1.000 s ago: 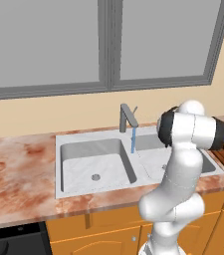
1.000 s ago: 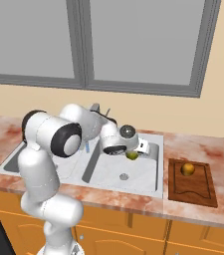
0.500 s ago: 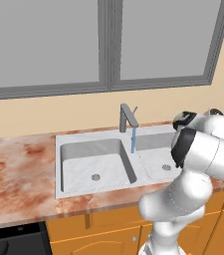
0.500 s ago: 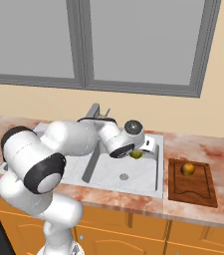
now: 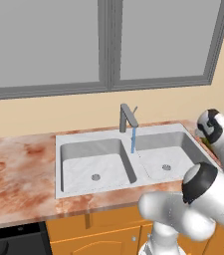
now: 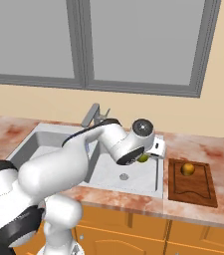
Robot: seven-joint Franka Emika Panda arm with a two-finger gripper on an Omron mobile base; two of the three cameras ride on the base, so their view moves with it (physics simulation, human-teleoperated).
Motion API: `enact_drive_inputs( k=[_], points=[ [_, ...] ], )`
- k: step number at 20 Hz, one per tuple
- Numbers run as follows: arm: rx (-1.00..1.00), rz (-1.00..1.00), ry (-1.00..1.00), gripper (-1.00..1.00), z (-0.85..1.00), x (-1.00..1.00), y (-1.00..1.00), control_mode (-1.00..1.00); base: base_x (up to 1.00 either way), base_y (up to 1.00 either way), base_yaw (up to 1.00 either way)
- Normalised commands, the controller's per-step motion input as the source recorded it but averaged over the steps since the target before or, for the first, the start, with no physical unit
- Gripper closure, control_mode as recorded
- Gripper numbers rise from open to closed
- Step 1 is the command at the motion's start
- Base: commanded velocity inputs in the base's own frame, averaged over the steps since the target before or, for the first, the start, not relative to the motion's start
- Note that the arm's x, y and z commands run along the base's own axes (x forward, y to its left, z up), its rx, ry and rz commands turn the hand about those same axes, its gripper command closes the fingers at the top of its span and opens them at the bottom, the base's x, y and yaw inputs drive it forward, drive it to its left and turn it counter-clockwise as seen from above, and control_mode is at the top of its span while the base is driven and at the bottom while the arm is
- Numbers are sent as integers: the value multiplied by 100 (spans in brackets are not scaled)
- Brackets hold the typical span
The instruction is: Pick the mango, orange from the sink and place them on the cutting board to airdry. Then turn off the sink faucet.
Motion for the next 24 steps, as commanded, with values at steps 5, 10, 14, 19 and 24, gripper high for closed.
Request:
enact_drive_inputs(
  k=[5, 10, 14, 19, 24],
  points=[
    [2, 0, 0, 100, 49, -83, -4, -100, 0, 0, 0],
    [0, 0, -4, 100, 21, -82, -5, -100, 0, 0, 0],
    [0, 0, 0, 100, 5, -70, -10, -100, 0, 0, 0],
    [0, 0, 0, 100, 0, -51, -10, -100, 0, 0, 0],
    [-4, -6, 1, 100, 20, -9, -20, -100, 0, 0, 0]
  ],
)
